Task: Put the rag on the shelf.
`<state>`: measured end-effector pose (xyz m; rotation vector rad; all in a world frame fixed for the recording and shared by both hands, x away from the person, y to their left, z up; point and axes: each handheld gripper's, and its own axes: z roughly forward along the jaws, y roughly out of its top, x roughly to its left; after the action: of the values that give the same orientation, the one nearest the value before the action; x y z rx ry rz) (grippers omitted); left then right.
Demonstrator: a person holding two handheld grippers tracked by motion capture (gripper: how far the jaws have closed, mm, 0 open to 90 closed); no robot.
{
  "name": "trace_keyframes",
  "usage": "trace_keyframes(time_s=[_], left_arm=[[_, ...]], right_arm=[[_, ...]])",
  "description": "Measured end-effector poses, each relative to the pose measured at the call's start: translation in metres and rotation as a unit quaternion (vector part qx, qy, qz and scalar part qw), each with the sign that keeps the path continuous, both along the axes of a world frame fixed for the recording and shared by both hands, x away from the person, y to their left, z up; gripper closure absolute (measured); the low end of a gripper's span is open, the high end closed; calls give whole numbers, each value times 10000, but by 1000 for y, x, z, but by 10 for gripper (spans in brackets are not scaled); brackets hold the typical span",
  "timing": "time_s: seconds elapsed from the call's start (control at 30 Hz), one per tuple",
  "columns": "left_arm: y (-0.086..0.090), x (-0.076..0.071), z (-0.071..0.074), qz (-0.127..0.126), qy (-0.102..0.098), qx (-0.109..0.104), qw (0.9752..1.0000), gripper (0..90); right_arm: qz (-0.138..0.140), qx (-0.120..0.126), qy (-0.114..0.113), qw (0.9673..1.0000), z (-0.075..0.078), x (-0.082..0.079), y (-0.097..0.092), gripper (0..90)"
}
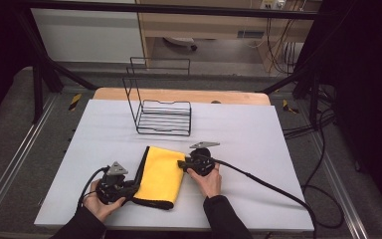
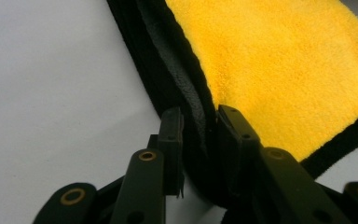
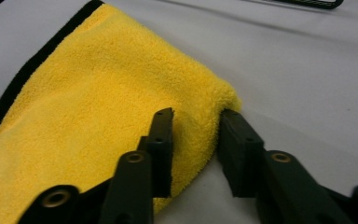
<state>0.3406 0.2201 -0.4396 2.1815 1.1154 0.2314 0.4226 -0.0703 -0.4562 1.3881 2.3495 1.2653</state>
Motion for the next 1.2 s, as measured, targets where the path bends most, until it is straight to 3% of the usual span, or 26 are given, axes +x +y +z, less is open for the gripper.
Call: trace_keyframes(time_s=[0.07,0.13,0.3,0.43,0.5,0.53,0.6,0.63,0.73,0.8,0.83,0.93,1.07,1.2], left_arm=[[-1,-1,0,53,52,-21,10000,739],[-1,-1,1,114,96,-57,9999,764],[-2,-7,3,202,227,-233,9993,774],[-6,-12,4,237,70,-139,9996,762],[-5,-11,4,224,36,-137,9996,731],[-4,-10,5,190,29,-134,9997,662],[-1,-8,10,131,-19,-198,9997,561],[1,-6,12,131,-57,-295,9995,561],[6,4,21,194,-246,-377,9988,427],[7,12,26,224,-407,-327,9984,386],[8,17,29,209,-455,-300,9983,312],[9,34,35,244,-560,-327,9976,276],[6,61,38,269,-538,-258,9979,151],[3,87,33,476,-529,-259,9971,190]], right_arm=[[-10,68,-16,10000,1,0,0,795],[-7,107,-56,9999,2,2,1,829],[60,176,-206,9996,3,8,4,837],[306,13,-309,9991,5,16,11,820],[339,-41,-356,9988,5,18,11,753],[349,-76,-549,9979,9,16,9,644],[354,-53,-740,9966,15,12,8,531],[354,-53,-740,9966,15,12,8,531],[421,-33,-895,9951,31,5,3,343],[425,-47,-901,9950,34,3,1,293],[447,-114,-978,9941,39,1,-3,211],[426,-144,-1027,9937,44,-2,-7,159],[471,-130,-938,9944,50,-6,-17,98],[472,-126,-916,9946,50,-12,-27,80]])
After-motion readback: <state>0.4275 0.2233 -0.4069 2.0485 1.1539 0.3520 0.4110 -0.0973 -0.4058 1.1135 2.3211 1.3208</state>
